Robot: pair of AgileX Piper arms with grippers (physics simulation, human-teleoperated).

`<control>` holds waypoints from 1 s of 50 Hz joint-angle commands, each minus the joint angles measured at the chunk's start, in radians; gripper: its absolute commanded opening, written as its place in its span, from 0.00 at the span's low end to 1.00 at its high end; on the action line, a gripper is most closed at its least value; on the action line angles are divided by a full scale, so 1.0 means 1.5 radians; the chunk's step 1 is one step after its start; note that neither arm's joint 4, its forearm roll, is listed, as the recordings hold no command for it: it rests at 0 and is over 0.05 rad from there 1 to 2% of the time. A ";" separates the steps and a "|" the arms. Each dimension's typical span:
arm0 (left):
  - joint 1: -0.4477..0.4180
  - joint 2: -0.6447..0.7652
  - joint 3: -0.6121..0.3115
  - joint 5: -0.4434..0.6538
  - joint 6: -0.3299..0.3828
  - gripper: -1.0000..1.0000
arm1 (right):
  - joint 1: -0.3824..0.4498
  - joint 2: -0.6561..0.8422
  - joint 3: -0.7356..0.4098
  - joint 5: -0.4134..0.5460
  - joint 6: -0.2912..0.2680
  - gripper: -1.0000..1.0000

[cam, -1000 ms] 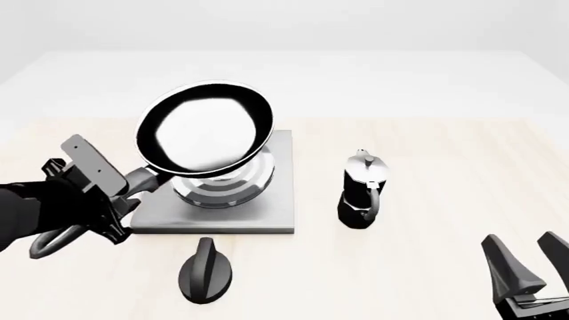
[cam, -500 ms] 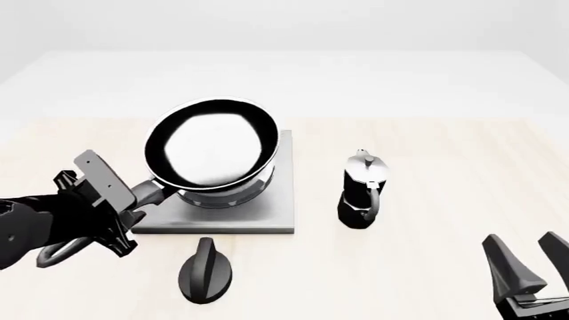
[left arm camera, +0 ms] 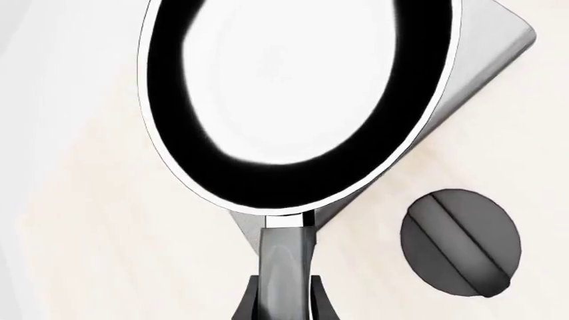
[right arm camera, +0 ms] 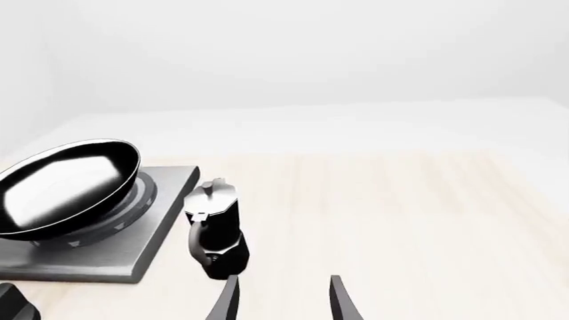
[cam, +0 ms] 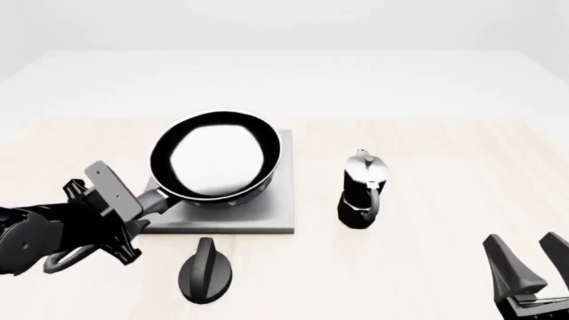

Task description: Turn on the stove and put the frying pan on it.

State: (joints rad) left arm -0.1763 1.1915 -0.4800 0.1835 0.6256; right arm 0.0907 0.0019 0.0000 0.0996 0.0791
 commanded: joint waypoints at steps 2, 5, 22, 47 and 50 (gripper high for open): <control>0.001 0.016 0.003 -0.032 0.013 0.00 | -0.002 0.000 0.000 0.000 0.001 1.00; 0.001 0.024 0.005 -0.038 0.009 0.00 | -0.003 0.000 0.000 0.000 0.001 1.00; 0.004 0.058 0.016 -0.072 0.016 0.00 | -0.004 0.000 0.000 0.002 0.001 1.00; 0.004 0.093 0.029 -0.108 0.016 0.00 | -0.004 0.000 0.000 0.006 0.001 1.00; 0.004 0.095 0.031 -0.112 0.018 0.00 | -0.004 0.000 0.000 0.006 0.002 1.00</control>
State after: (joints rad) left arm -0.1727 1.3137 -0.4278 0.0393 0.6383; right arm 0.0848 0.0022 0.0000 0.1071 0.0812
